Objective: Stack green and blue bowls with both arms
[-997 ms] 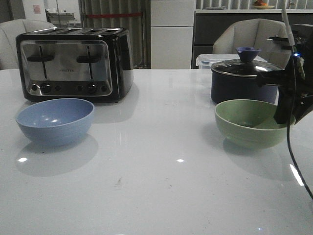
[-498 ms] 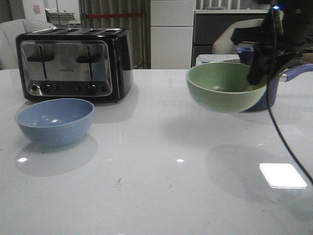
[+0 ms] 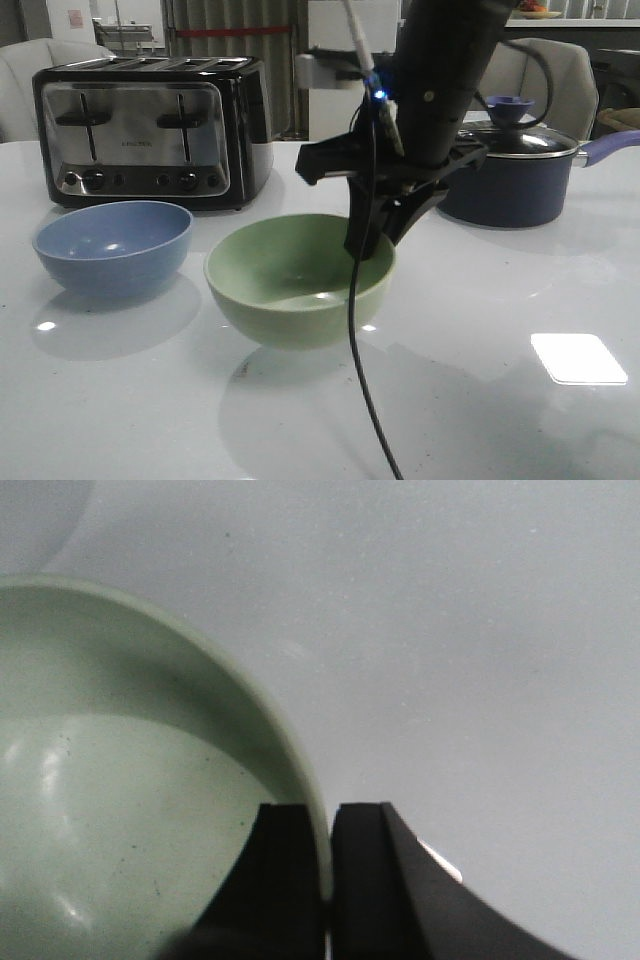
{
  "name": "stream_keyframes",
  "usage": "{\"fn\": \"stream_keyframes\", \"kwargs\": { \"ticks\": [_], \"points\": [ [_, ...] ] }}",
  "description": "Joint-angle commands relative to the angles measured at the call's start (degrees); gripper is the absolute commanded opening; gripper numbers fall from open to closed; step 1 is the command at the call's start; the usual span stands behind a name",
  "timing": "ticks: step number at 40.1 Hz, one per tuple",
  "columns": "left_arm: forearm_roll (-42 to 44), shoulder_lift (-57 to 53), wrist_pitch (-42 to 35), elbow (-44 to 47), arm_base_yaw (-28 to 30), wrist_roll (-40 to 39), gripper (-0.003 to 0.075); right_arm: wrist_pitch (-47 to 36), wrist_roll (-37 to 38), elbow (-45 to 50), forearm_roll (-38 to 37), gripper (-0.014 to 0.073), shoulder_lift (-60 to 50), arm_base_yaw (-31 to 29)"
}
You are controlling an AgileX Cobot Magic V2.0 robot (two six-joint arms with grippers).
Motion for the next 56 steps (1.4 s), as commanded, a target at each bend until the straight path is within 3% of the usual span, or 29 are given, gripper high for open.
{"fn": "stream_keyframes", "kwargs": {
  "ticks": [1, 5, 11, 15, 29, 56],
  "points": [
    [-0.71, -0.16, -3.67, -1.62, -0.56, 0.03, 0.0616, -2.82, -0.39, -1.49, 0.3, 0.0102, -1.05, 0.03],
    [-0.71, -0.16, -3.67, -1.62, -0.56, 0.03, 0.0616, -2.98, -0.39, -1.55, 0.3, 0.0144, 0.01, 0.03],
    [-0.71, -0.16, -3.67, -1.62, -0.56, 0.03, 0.0616, -3.73, -0.39, -1.63, 0.3, 0.0353, -0.12, 0.03],
    [-0.71, -0.16, -3.67, -1.62, -0.56, 0.03, 0.0616, -4.02, -0.39, -1.74, -0.04, 0.0438, -1.08, 0.03],
    [-0.71, -0.16, -3.67, -1.62, -0.56, 0.03, 0.0616, -7.43, -2.52, 2.34, -0.61, 0.0442, -15.46, 0.56],
    [-0.71, 0.55, -3.67, -1.62, -0.56, 0.03, 0.0616, -9.77, -5.89, 37.69, -0.72, 0.0442, -64.17, 0.77]
  ]
}}
